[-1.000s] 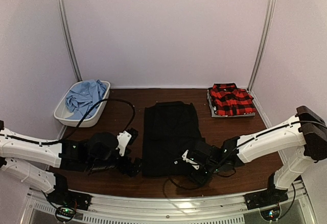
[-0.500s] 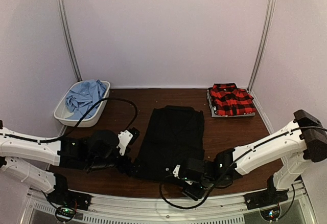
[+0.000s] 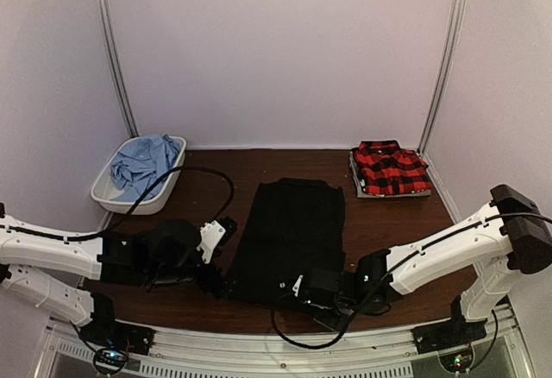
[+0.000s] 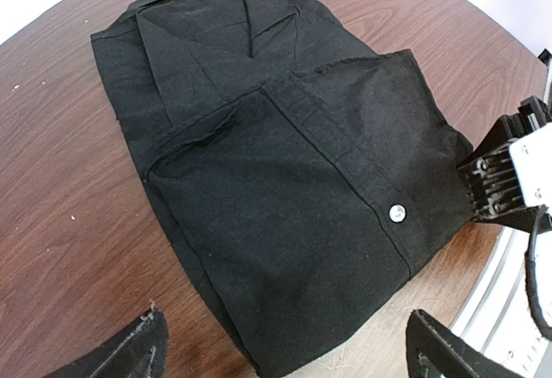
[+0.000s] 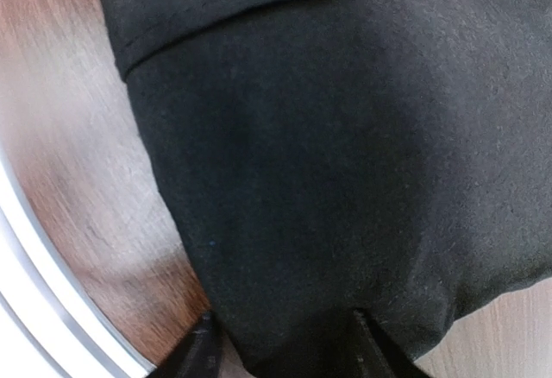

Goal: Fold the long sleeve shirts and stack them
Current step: Move the right arm to the center of the board with the 2/3-rectangle-folded shirt, then pick up the 2/3-rectangle-folded shirt from the center of the board.

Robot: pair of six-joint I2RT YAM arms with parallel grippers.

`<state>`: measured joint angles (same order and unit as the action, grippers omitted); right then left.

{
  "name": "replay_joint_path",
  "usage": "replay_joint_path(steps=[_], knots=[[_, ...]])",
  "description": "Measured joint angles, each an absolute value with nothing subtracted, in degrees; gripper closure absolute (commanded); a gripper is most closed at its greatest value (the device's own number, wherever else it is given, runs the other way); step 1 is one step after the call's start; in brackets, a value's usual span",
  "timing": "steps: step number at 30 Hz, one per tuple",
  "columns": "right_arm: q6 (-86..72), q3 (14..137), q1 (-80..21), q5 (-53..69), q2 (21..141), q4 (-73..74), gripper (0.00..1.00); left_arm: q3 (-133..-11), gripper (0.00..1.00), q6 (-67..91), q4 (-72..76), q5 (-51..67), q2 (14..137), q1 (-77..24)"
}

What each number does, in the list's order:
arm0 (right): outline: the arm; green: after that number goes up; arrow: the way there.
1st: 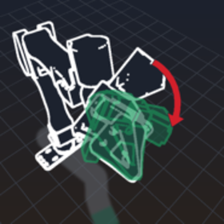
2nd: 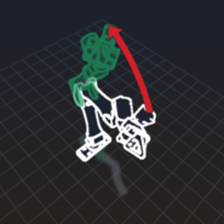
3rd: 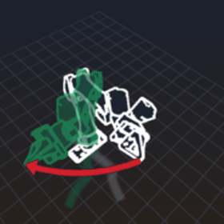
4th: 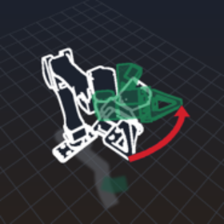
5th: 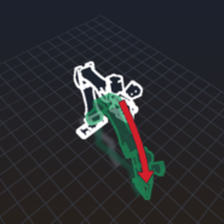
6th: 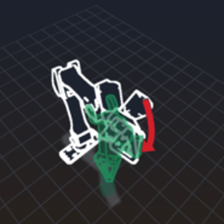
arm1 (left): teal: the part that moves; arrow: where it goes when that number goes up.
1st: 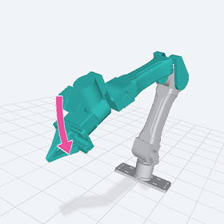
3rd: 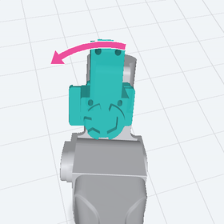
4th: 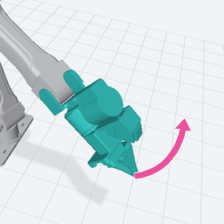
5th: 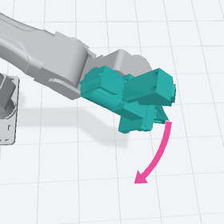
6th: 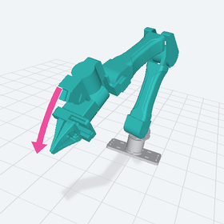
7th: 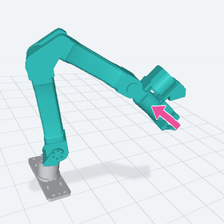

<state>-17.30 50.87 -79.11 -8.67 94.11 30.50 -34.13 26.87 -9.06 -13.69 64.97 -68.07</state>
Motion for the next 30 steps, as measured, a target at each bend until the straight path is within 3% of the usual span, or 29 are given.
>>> replay_joint_path(steps=[4, 10, 30], knots=[[-16.95, 51.09, -79.11, -8.8, 94.26, 30.72, 0.81, -32.86, 0.02, 25.54, -7.2, -12.05, 64.75, -68.07], [-16.95, 51.07, -79.2, -8.14, 93.51, 30.81, 1.0, -28.71, 0.02, 22.31, -1.32, -8.14, 63.81, -68.03], [-22.94, 43.48, -79.75, 10.2, 73.65, 32.93, 1.0, -24.75, 0.02, 8.86, 11.6, 1.96, 72.66, -74.08]])
